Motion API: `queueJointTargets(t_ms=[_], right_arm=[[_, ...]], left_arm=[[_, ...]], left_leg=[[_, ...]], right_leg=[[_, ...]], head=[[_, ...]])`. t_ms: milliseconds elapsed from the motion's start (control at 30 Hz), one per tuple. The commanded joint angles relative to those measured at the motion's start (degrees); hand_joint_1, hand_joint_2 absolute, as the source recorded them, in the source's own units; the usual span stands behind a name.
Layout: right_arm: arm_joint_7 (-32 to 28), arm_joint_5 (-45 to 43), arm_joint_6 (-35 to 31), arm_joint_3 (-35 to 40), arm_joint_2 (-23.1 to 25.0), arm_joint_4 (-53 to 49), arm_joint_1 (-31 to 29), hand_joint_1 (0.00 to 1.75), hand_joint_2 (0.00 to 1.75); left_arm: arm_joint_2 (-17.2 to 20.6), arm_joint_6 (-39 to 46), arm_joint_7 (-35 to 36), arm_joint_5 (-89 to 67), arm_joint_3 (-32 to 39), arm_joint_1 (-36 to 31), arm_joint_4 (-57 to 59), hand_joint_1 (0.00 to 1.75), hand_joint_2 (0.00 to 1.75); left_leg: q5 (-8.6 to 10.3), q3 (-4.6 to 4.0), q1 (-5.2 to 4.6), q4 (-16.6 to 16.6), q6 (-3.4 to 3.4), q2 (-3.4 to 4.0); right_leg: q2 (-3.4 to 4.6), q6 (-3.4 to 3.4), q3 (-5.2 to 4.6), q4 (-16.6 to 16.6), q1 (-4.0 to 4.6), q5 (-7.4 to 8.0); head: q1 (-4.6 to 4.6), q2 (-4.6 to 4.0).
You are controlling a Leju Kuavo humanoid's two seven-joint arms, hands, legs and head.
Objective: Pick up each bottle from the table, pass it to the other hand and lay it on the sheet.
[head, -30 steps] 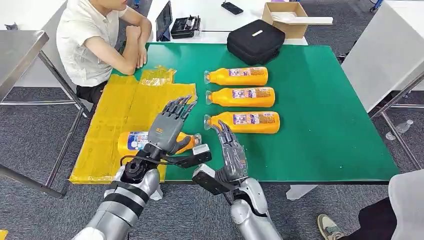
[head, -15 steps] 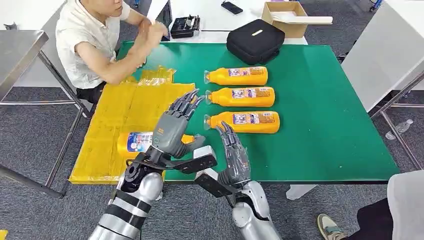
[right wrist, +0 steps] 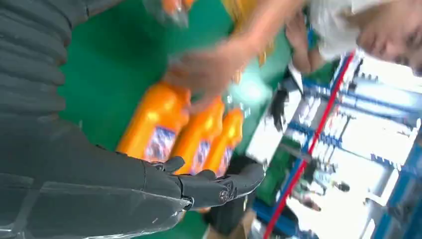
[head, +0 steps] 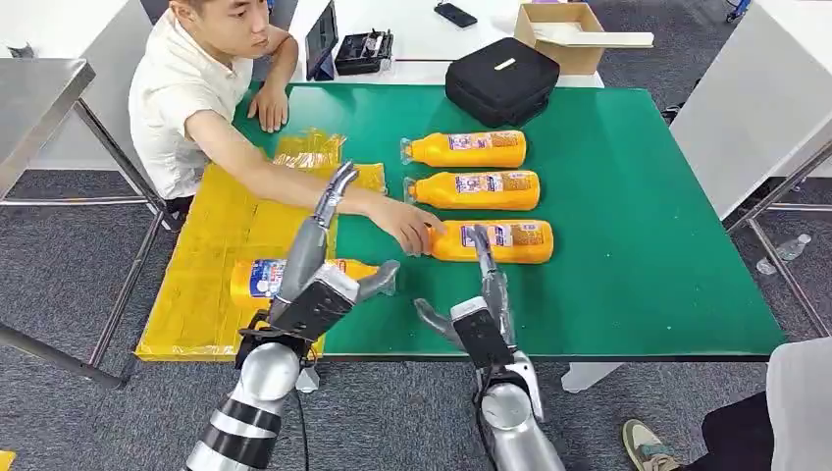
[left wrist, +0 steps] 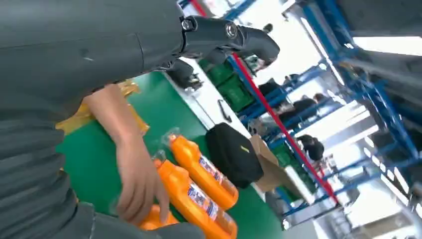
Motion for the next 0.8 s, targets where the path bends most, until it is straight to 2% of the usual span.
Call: queueJointTargets(t_ms=[33, 67, 100, 167, 200, 233, 600, 667, 800], right_arm=[[-2.0, 0.3, 2.6, -12.5, 0.3, -8.1, -0.8, 0.0, 1.75], [-2.0, 5.3, -1.3, -12.4, -0.4, -7.9, -0.9, 0.0, 1.75], [0.9, 14.2, -7.0, -11.9, -1.7, -7.0, -1.3, 0.0, 1.75], [4.7, 24.5, -12.4, -11.6, -4.1, -5.0, -1.9, 0.0, 1.75], [9.1, 32.7, -15.5, -12.1, -6.0, -3.7, -2.0, 0.0, 1.75], [11.6, 37.0, -17.0, -12.9, -7.7, -2.9, -1.6, 0.0, 1.75], [12.0, 37.9, -17.2, -13.4, -7.8, -3.0, -1.3, 0.0, 1.75], [17.4, 44.7, -14.6, -13.3, -9.9, -1.7, -0.9, 0.0, 1.75], [18.1, 45.6, -13.6, -14.3, -11.4, 1.5, 0.0, 0.0, 1.75]], left_arm=[[-1.7, 0.1, 3.7, 7.8, 11.0, -2.5, 8.8, 0.0, 1.75], [-1.7, -0.7, 3.8, 10.0, 11.1, -2.2, 8.9, 0.0, 1.75], [-1.7, -1.2, 4.3, 12.1, 11.0, -1.6, 8.7, 0.0, 1.75], [-1.7, -0.9, 4.9, 13.9, 10.6, -0.3, 8.0, 0.0, 1.75], [-1.7, 0.4, 4.6, 13.0, 10.0, 0.8, 7.1, 0.0, 1.75], [-1.7, 4.0, 2.8, 8.2, 8.4, 2.7, 4.8, 0.0, 1.75], [-1.7, 4.2, 3.9, 7.7, 7.7, 3.8, 2.5, 0.0, 1.75], [-1.7, 4.2, 3.4, 9.1, 6.7, 5.6, 0.5, 0.0, 1.75], [-1.7, 4.9, 2.9, 10.7, 2.7, 9.2, -3.2, 0.0, 1.75]], left_leg=[[-0.04, 0.23, 0.05, 0.0, -0.1, -0.03], [-0.02, 0.19, 0.03, 0.0, -0.08, -0.02], [-0.07, 0.37, 0.07, 0.0, -0.15, 0.02], [-0.05, 0.25, 0.06, 0.0, -0.1, 0.0], [-0.01, 0.21, 0.04, -0.1, -0.05, 0.0], [-0.05, 0.31, 0.05, -0.1, -0.07, -0.02], [-0.09, 0.25, 0.03, -0.1, -0.09, 0.07], [-0.04, 0.13, 0.01, 0.0, -0.05, 0.03], [-0.11, 0.35, 0.07, -0.1, -0.05, 0.06]], right_leg=[[-0.08, -0.17, 0.26, 0.0, 0.07, -0.06], [-0.06, -0.13, 0.2, 0.0, 0.04, -0.04], [-0.05, -0.25, 0.37, 0.0, 0.1, -0.08], [-0.06, -0.16, 0.26, -0.1, 0.07, -0.05], [-0.05, -0.09, 0.21, -0.1, 0.05, -0.02], [-0.08, -0.13, 0.32, -0.1, 0.06, -0.07], [0.02, -0.14, 0.28, -0.1, 0.05, -0.05], [0.0, -0.08, 0.14, -0.1, 0.03, -0.01], [0.01, -0.1, 0.39, -0.2, 0.09, -0.06]], head=[[-0.04, 0.0], [0.0, 0.0], [-0.02, 0.0], [-0.02, 0.0], [-0.02, 0.0], [-0.02, 0.0], [-0.04, 0.0], [-0.04, 0.0], [-0.04, 0.0]])
